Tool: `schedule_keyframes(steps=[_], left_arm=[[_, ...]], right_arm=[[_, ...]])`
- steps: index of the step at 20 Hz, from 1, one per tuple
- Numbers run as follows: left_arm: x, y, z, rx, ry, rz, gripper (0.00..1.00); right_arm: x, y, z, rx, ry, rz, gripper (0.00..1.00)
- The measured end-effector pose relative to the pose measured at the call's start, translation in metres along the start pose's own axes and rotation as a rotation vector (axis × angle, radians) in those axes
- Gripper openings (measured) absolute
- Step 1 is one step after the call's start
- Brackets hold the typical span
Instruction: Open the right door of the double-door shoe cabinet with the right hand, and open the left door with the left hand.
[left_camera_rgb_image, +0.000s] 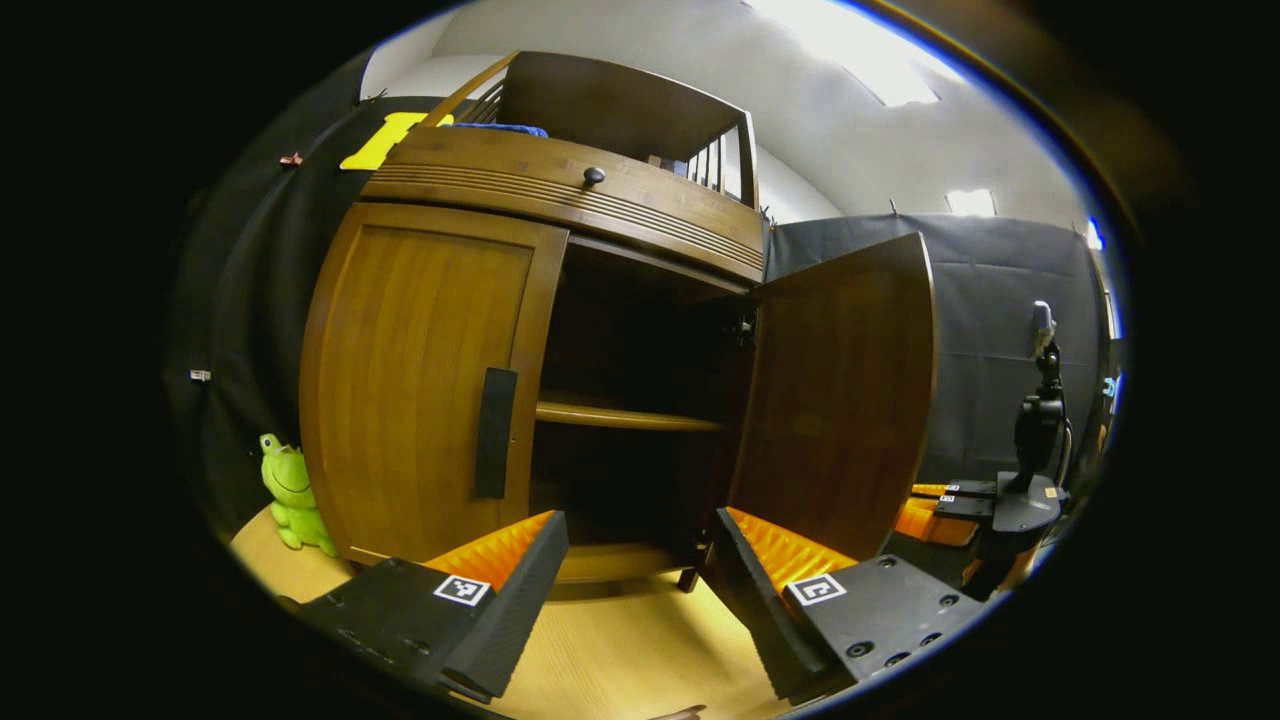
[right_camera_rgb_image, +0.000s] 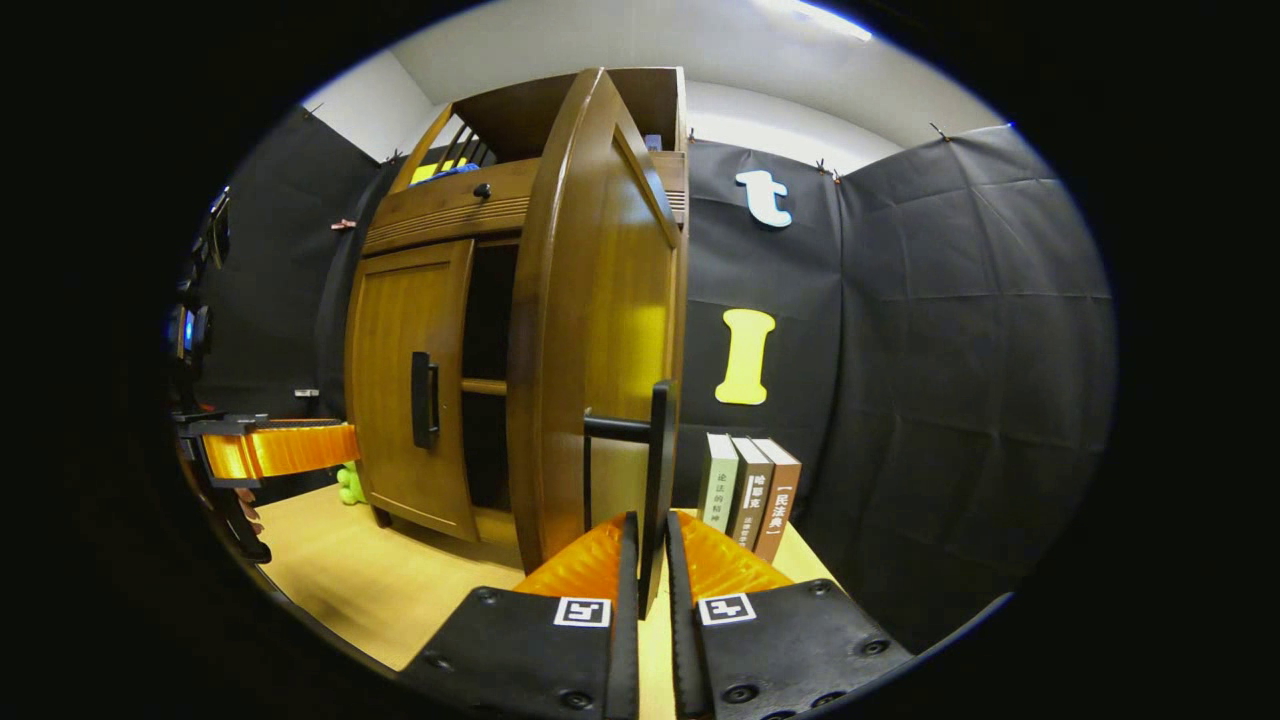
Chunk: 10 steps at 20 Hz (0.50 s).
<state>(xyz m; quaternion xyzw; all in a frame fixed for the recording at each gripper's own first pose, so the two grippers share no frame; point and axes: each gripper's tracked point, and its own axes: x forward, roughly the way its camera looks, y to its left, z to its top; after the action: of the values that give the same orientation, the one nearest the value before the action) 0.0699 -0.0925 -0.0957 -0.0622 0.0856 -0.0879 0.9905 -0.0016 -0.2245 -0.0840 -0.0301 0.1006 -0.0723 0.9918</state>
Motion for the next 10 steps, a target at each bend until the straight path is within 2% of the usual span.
schedule_keyframes(steps=[5,10], left_arm=[[0.005,-0.001,0.000,-0.003,-0.010,0.000,0.92],[0.006,0.002,-0.001,-0.013,-0.008,0.040,0.92]], right_arm=[[-0.006,-0.012,-0.003,0.011,0.012,-0.003,0.08],[-0.015,-0.034,-0.001,0.004,0.006,-0.036,0.07]])
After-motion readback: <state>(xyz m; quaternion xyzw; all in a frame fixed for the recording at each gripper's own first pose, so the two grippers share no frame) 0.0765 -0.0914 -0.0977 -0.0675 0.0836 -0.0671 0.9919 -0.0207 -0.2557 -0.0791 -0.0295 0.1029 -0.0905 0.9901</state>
